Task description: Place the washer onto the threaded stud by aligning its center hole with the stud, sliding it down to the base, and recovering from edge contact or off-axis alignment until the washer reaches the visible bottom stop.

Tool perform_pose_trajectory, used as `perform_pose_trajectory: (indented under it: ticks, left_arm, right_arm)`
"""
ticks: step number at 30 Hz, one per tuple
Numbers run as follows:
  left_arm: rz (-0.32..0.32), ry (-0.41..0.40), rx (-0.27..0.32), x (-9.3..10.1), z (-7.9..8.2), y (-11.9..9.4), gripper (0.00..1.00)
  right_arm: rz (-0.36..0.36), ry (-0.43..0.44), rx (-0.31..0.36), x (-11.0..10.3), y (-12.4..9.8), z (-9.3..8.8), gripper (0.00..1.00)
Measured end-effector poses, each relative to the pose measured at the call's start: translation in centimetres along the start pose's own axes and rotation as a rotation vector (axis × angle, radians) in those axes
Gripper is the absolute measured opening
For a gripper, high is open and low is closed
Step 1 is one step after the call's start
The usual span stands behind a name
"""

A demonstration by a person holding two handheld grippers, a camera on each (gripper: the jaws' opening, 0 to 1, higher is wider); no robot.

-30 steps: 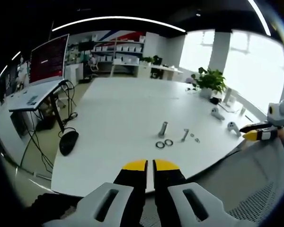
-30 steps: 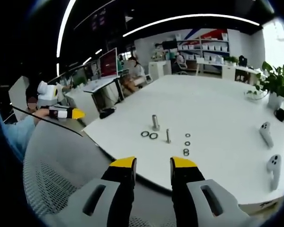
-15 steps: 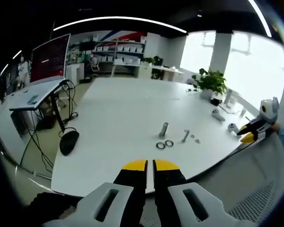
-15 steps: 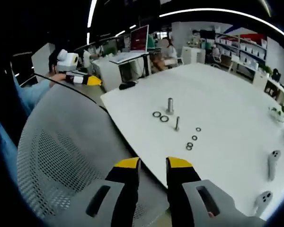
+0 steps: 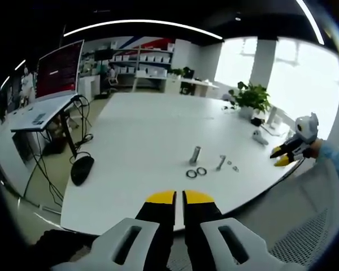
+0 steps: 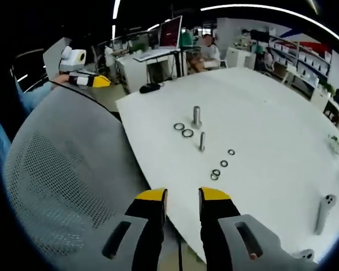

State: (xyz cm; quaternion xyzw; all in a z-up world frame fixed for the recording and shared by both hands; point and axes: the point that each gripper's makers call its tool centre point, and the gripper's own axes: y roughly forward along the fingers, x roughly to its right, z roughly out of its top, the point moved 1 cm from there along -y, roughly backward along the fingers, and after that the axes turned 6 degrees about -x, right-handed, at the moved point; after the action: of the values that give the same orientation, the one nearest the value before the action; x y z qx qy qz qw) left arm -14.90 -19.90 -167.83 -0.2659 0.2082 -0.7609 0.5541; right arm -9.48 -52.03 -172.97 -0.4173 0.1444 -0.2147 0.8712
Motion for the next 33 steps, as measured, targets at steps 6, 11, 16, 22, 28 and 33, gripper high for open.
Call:
perform_pose_trajectory:
  ticks: [6, 11, 16, 22, 28, 33]
  left_arm:
    - [0.0, -0.004, 0.003, 0.0, 0.0, 0.0, 0.02]
    - [0.005, -0.006, 0.007, -0.1, 0.1, 0.0, 0.02]
    - [0.01, -0.008, 0.008, -0.2, 0.1, 0.0, 0.02]
    - [0.014, -0.023, 0.009, -0.4, 0.1, 0.0, 0.02]
    - [0.018, -0.031, 0.009, -0.4, 0.1, 0.0, 0.02]
    - [0.015, -0.031, 0.017, -0.4, 0.3, 0.1, 0.02]
  right_arm:
    - [0.039, -0.057, -0.109, 1.6, 3.2, -0.1, 0.25]
    - [0.061, -0.091, -0.137, 2.3, 4.5, 0.3, 0.26]
    - [0.082, -0.093, -0.166, 2.7, 5.6, 0.2, 0.26]
    - [0.1, -0.125, -0.237, 2.7, 7.0, -0.9, 0.27]
    - [0.089, -0.115, -0.302, 4.3, 7.4, -1.3, 0.27]
    - [0.083, -0.084, -0.282, 4.5, 7.5, -0.6, 0.27]
